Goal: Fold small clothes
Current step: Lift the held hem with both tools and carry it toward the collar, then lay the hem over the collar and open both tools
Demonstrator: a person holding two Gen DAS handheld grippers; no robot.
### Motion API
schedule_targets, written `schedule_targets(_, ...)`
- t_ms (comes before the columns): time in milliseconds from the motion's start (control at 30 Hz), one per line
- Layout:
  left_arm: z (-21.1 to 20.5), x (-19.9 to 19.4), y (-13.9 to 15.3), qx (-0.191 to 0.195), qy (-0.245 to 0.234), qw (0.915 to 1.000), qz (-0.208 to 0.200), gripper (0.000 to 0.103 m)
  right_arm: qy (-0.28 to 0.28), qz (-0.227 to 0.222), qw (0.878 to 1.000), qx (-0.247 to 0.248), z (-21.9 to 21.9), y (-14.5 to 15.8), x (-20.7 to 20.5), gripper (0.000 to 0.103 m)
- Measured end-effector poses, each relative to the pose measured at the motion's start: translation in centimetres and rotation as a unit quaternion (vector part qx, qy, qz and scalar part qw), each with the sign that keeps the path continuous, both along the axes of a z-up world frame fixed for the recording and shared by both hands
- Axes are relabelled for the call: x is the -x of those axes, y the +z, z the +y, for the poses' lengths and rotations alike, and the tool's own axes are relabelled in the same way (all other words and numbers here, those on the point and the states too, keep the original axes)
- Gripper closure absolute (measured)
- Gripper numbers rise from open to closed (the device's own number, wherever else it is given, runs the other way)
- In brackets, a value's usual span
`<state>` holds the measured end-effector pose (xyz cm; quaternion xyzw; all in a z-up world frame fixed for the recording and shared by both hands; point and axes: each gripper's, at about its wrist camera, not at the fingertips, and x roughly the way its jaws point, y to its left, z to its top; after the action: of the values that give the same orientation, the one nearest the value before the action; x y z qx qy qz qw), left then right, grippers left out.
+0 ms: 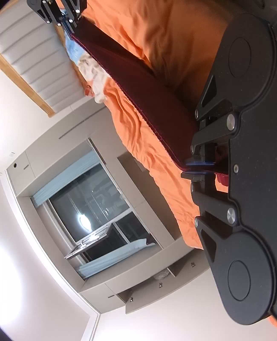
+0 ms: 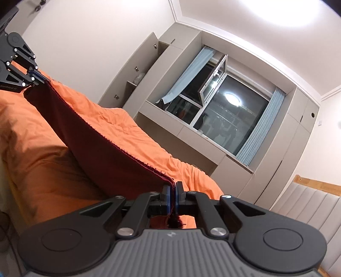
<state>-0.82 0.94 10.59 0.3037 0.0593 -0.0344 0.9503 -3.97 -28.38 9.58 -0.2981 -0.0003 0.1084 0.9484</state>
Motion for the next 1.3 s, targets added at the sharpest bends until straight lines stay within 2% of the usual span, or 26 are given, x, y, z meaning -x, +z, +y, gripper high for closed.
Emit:
schedule_targets(167, -0.7, 3.5, 2.3, 0.002, -0.018, 0.9996, 0.020, 0.098, -0.004, 0.005, 1.000, -0.004, -0.1, 0.7, -1.4, 0.098)
schedule_targets(267, -0.8, 3.4, 2.6, 0.008, -0.027, 0.9992, 0.027, 0.098, -0.006, -0.006, 1.000, -0.001, 0.4, 1.0, -3.5, 0.098)
schedule_targets(400, -0.9, 1.3, 3.3, 0.007, -0.026, 0.9996, 0.006, 0.098, -0.022, -0.037, 0.999, 0.021, 1.1, 1.8, -7.7, 0.098)
schedule_targets(500, -1.0, -2.1, 4.2, 0.013, -0.023, 0.9996, -0.013, 0.097, -0.037, -0.054, 0.997, 0.030, 1.8, 2.3, -12.0, 0.098)
schedule_targets(667, -1.3, -9.4, 5.6, 0.012, -0.005, 0.9992, -0.039, 0.097, -0.050, -0.055, 0.997, 0.032, 2.9, 2.7, -19.6, 0.098)
schedule_targets(767, -1.3, -14.3, 5.9, 0.012, 0.006, 0.9991, -0.041, 0.097, -0.057, -0.049, 0.996, 0.043, 3.8, 2.0, -24.3, 0.098)
schedule_targets(867, -1.2, -18.9, 5.7, 0.020, 0.019, 0.9991, -0.032, 0.097, -0.058, -0.020, 0.997, 0.035, 4.3, 0.8, -29.0, 0.098)
schedule_targets(1067, -0.8, -28.1, 3.0, 0.025, 0.049, 0.9985, 0.006, 0.097, -0.066, 0.041, 0.997, 0.027, 4.8, -3.1, -37.2, 0.098)
schedule_targets(1167, -0.6, -31.9, 1.1, 0.033, 0.061, 0.9971, 0.032, 0.097, -0.068, 0.071, 0.995, 0.033, 5.1, -5.3, -40.1, 0.098)
schedule_targets(1300, -0.4, -36.0, -1.9, 0.024, 0.076, 0.9951, 0.058, 0.097, -0.067, 0.105, 0.991, 0.045, 5.6, -8.0, -43.2, 0.098)
